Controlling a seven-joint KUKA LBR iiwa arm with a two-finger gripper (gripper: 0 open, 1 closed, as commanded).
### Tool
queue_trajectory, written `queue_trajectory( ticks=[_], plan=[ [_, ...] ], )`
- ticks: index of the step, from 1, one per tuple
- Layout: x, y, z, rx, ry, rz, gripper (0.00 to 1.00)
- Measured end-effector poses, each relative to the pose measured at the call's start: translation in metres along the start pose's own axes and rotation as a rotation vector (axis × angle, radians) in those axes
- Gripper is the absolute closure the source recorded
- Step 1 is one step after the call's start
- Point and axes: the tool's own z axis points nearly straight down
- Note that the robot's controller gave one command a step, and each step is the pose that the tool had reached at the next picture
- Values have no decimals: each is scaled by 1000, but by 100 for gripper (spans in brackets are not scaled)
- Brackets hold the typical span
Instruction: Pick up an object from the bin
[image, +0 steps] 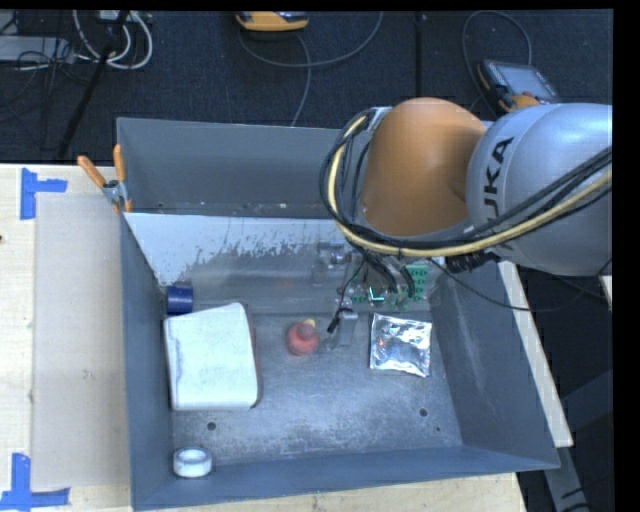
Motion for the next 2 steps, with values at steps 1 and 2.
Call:
queue_trajectory(
  ticks=[1,2],
  plan=[
    [-11,-10,147,0,-1,-81,0],
    [-14,-10,142,-1,-10,-78,100]
  ],
)
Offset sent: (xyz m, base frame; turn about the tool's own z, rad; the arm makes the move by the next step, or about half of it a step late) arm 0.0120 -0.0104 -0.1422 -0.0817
